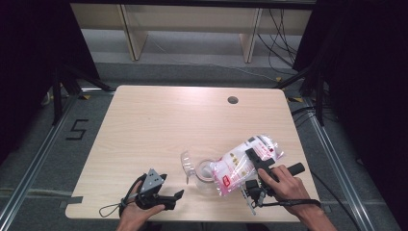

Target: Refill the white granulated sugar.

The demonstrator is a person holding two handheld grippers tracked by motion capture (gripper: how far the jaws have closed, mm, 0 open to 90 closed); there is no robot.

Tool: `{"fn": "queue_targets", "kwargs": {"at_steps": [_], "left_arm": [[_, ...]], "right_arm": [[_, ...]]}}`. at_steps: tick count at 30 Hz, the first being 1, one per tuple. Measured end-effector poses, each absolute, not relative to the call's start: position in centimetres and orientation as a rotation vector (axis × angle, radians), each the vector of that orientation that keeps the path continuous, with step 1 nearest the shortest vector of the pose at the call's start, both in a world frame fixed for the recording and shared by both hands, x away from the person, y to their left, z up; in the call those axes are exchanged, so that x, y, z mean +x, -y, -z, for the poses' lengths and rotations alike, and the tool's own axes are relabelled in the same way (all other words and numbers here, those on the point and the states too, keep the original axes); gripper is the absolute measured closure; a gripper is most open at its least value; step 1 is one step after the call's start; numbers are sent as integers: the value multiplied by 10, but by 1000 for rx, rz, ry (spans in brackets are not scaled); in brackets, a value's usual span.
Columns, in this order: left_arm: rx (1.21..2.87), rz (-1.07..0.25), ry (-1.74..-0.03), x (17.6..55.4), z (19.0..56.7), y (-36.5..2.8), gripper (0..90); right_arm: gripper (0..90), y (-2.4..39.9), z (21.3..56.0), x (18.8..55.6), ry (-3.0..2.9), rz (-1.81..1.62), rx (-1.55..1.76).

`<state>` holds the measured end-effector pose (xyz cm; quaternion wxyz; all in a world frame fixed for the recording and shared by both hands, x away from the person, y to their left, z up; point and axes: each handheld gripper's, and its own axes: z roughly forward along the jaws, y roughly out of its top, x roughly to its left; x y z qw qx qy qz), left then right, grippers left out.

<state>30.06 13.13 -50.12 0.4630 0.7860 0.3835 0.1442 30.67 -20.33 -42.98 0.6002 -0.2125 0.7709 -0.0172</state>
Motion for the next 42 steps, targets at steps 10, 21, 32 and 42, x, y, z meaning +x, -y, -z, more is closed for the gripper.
{"fn": "queue_targets", "kwargs": {"at_steps": [10,21,32,42], "left_arm": [[1935,-358,-943,300,501,-131,159],[1938,-361,-945,300,501,-131,158],[1939,-362,-943,300,501,-131,158],[1930,-355,-941,301,502,-130,159]], "right_arm": [[631,203,428,307,-1786,52,-520],[633,203,428,307,-1781,47,-511],[635,203,429,308,-1790,38,-504],[636,204,429,307,-1787,37,-503]]}}
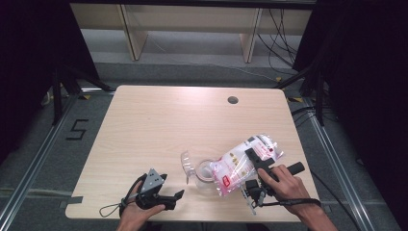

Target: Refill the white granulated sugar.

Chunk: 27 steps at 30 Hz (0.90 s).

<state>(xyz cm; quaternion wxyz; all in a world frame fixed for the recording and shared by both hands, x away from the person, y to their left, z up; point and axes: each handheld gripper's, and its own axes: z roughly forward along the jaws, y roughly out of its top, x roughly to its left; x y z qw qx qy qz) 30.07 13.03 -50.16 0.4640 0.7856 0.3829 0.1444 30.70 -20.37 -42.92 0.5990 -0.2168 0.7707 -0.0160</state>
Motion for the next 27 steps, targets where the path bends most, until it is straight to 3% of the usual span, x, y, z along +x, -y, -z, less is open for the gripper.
{"fn": "queue_targets", "kwargs": {"at_steps": [27], "left_arm": [[1935,-358,-941,300,501,-130,159]], "right_arm": [[644,201,427,305,-1772,41,-520]]}}
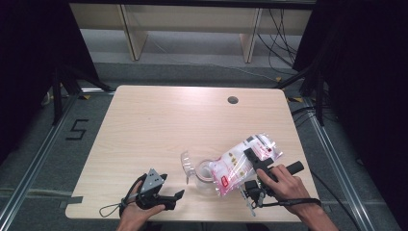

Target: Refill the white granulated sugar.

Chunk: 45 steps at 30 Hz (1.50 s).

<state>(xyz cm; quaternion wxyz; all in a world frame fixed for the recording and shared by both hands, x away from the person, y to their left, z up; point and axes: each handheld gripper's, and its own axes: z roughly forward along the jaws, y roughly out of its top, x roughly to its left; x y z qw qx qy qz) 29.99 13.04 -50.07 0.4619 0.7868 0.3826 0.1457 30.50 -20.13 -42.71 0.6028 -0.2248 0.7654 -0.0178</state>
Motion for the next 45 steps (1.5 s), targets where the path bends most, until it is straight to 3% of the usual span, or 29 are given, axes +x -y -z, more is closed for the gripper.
{"fn": "queue_targets", "kwargs": {"at_steps": [45], "left_arm": [[1930,-359,-939,301,502,-130,159]], "right_arm": [[667,201,426,306,-1766,50,-546]]}}
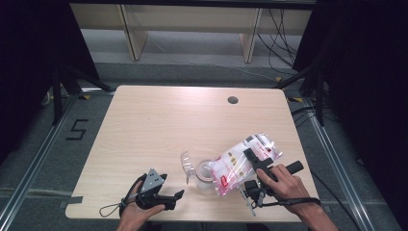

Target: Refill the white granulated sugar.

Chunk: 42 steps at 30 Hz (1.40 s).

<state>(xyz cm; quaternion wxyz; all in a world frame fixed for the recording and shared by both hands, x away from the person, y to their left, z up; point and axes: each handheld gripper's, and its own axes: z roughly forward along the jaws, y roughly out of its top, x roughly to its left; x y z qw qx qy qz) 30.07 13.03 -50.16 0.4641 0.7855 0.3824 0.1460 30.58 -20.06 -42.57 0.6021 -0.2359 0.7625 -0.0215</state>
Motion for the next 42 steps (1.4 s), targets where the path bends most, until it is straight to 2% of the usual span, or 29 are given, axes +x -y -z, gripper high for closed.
{"fn": "queue_targets", "kwargs": {"at_steps": [42], "left_arm": [[1935,-364,-944,300,501,-131,160]], "right_arm": [[701,196,421,308,-1755,51,-591]]}}
